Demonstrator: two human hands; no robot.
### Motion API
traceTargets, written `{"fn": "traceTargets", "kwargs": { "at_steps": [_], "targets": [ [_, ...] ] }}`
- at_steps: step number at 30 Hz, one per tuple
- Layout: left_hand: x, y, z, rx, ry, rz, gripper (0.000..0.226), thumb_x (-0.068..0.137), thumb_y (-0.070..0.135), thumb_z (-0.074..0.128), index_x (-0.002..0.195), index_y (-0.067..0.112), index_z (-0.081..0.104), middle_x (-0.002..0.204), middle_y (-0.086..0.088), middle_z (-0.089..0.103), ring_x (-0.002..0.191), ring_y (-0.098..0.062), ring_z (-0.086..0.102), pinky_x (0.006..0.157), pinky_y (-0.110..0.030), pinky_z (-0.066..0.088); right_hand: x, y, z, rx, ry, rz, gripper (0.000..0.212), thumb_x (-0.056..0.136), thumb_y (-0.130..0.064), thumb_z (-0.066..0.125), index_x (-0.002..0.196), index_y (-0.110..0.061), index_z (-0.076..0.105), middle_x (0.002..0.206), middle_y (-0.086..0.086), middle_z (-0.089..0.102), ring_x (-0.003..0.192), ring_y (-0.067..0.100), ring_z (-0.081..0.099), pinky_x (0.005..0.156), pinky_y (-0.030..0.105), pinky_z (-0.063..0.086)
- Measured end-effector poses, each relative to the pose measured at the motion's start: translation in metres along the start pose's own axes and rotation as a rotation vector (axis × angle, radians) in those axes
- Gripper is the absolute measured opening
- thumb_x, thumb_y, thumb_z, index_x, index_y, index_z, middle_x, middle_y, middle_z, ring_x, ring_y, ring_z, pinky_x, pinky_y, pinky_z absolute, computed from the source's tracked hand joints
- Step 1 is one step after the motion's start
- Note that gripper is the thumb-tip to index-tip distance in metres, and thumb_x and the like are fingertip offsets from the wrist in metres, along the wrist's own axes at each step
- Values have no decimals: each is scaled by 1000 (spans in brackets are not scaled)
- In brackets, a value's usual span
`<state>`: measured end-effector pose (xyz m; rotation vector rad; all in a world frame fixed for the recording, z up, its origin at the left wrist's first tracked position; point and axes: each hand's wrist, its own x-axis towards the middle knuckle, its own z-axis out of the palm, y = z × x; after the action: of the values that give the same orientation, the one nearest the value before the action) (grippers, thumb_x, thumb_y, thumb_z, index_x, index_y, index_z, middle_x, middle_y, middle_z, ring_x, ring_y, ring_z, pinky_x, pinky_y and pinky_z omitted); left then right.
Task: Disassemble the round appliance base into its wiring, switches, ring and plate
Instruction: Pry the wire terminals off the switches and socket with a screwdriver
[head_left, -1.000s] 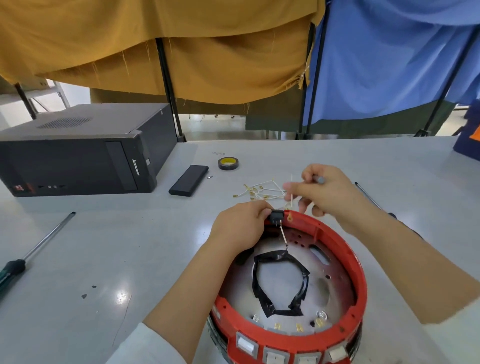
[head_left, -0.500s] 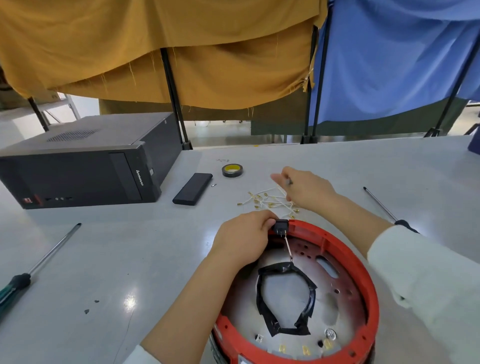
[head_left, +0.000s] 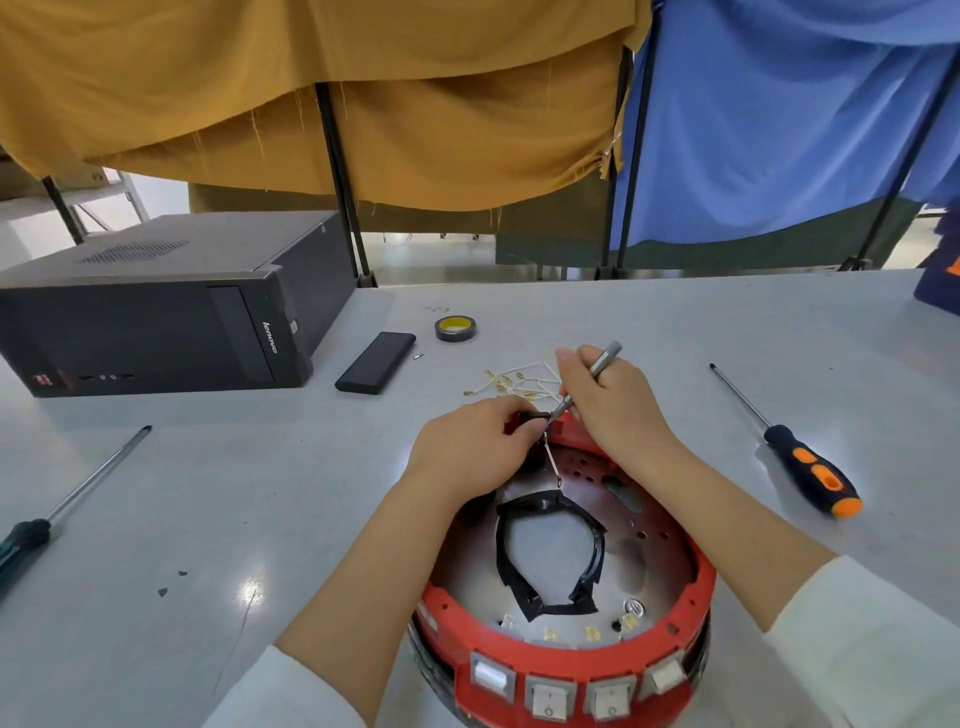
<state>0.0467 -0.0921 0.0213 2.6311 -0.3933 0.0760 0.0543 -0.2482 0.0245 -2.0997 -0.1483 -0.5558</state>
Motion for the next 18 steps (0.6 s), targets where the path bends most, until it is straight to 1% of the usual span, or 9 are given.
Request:
{"fn": "traceTargets", "kwargs": {
  "at_steps": [2, 5, 7, 9, 11, 13, 14, 16, 18],
  "targets": [
    [0, -1, 0, 7, -12, 18, 31, 85, 60, 44, 111, 46, 53, 114, 20, 60, 107, -10, 55, 76, -28, 35, 0, 3, 2, -6, -33, -21, 45, 97, -37, 41, 71, -3, 52, 58, 3, 54, 55, 7, 48, 54, 14, 36],
    [0, -2, 0, -4, -20, 28, 33, 81, 61, 48, 111, 48, 52, 114, 22, 59, 108, -9, 54, 77, -28, 36, -1, 8, 5, -33, -68, -38, 46, 97, -41, 39, 70, -6, 50, 70, 10, 61, 62, 17, 54, 58, 18, 38],
    [0, -2, 0, -7, -17, 30, 33, 82, 59, 48, 112, 48, 52, 116, 22, 58, 109, -9, 54, 76, -27, 34, 0, 9, 6, -30, -58, -48, 47, 97, -43, 39, 71, -6, 51, 70, 12, 62, 63, 19, 55, 58, 17, 38],
    [1, -3, 1, -4, -19, 30, 34, 84, 57, 47, 116, 47, 51, 119, 21, 58, 111, -10, 53, 77, -27, 34, 0, 10, 5, -30, -56, -59, 47, 97, -43, 41, 66, -8, 48, 70, 13, 62, 62, 18, 54, 58, 17, 38],
    [2, -4, 1, 1, -19, 30, 33, 86, 52, 46, 118, 47, 50, 121, 20, 58, 112, -11, 53, 77, -28, 34, -1, 9, 5, -41, -51, -75, 48, 96, -44, 44, 62, -9, 44, 63, 11, 58, 56, 13, 50, 55, 16, 36],
    [2, -4, 2, 6, -18, 38, 31, 87, 48, 47, 118, 46, 50, 120, 19, 58, 111, -12, 53, 78, -28, 35, -1, 9, 6, -47, -33, -78, 49, 94, -45, 49, 60, -10, 43, 51, 1, 47, 49, 7, 45, 50, 13, 35],
    [2, -5, 2, 7, -19, 39, 30, 87, 47, 47, 117, 45, 50, 119, 18, 58, 111, -12, 54, 78, -29, 35, -1, 10, 6, -42, -22, -74, 49, 92, -45, 51, 58, -12, 41, 48, -3, 44, 47, 4, 44, 49, 12, 35],
    [2, -5, 2, 6, -17, 38, 30, 88, 46, 47, 117, 45, 50, 118, 19, 59, 110, -12, 54, 77, -29, 35, -1, 9, 5, -36, 1, -66, 49, 90, -45, 55, 55, -17, 37, 43, -7, 40, 45, 4, 43, 49, 12, 35],
    [3, -7, 3, 3, -19, 39, 30, 88, 46, 47, 118, 46, 49, 118, 19, 59, 110, -12, 54, 77, -28, 35, -1, 9, 5, -26, 21, -61, 50, 88, -44, 59, 53, -18, 35, 39, -8, 37, 43, 4, 43, 47, 12, 34]
  ]
}}
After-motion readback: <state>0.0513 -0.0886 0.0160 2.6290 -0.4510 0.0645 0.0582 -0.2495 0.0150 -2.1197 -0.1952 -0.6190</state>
